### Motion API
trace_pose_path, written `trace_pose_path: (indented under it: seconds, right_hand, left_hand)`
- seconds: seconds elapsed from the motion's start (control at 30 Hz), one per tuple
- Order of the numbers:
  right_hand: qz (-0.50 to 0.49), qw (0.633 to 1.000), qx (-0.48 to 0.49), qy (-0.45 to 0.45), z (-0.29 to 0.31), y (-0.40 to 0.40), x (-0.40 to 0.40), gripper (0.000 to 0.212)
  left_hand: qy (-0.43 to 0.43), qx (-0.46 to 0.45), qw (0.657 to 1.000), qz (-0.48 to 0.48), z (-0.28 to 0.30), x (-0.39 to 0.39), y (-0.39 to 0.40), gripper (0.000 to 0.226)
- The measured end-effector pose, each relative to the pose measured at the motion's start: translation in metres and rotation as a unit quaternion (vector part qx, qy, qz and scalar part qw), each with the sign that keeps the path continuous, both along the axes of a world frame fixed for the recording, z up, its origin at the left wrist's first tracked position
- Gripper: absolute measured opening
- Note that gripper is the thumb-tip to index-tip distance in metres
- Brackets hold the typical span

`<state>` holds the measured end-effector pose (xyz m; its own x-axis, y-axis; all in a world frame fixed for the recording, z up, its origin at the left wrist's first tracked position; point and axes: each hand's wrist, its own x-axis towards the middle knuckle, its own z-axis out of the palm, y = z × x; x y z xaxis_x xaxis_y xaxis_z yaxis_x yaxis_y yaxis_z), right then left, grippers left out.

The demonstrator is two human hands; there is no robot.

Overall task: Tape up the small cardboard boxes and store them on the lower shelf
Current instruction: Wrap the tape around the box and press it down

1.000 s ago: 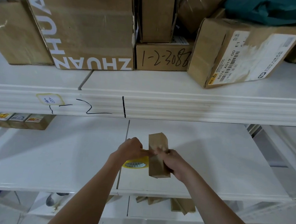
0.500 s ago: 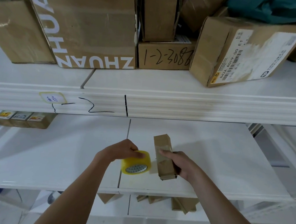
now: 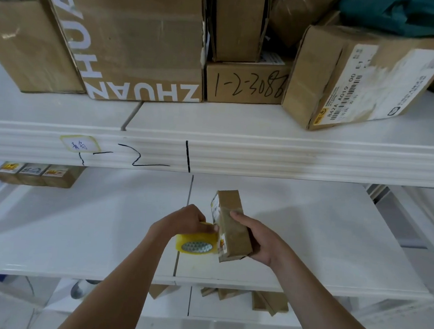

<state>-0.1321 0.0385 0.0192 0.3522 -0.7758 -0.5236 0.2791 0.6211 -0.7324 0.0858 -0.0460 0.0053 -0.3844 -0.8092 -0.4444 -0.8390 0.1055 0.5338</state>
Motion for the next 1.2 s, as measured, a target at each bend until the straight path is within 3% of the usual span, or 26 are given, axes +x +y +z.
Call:
trace_pose_path:
  seconds: [0.13,0.33,0.47,0.73,0.87,0.97,1.1,1.2]
  right_hand:
    - [0.006,1.000,-0.008,0.012,0.001,0.001,-0.007,0.063]
    - [-0.010,0.982,-0.054,0.180,0.008,0.001,-0.001,0.063]
    - [-0.076,0.954,-0.080,0.279,0.006,-0.002,0.018,0.053]
    - [-0.062,0.959,-0.037,0.274,0.006,-0.006,-0.010,0.038]
    - [-0.044,0.964,-0.031,0.260,0.006,-0.008,-0.017,0.037]
    - [-0.044,0.975,-0.024,0.219,0.010,-0.009,-0.021,0.037]
    - [-0.035,0.986,-0.033,0.159,0.011,-0.008,-0.024,0.038]
    - [-0.037,0.991,-0.045,0.123,0.009,-0.005,-0.023,0.048]
  left_hand:
    - [-0.003,-0.022,1.000,0.018,-0.003,-0.001,0.000,0.078]
    - [-0.033,-0.051,0.998,0.017,-0.005,-0.003,-0.003,0.090]
    - [-0.049,-0.087,0.995,0.030,-0.004,-0.015,-0.001,0.059]
    - [0.020,0.031,0.999,0.010,0.006,0.008,-0.004,0.042]
    - [0.062,0.047,0.997,0.024,0.005,0.018,-0.005,0.047]
    - [0.038,0.035,0.998,0.036,0.000,0.021,-0.007,0.056]
    - [-0.064,-0.016,0.997,0.033,-0.006,0.020,-0.007,0.069]
    - [-0.059,-0.015,0.998,0.013,-0.005,0.018,-0.005,0.070]
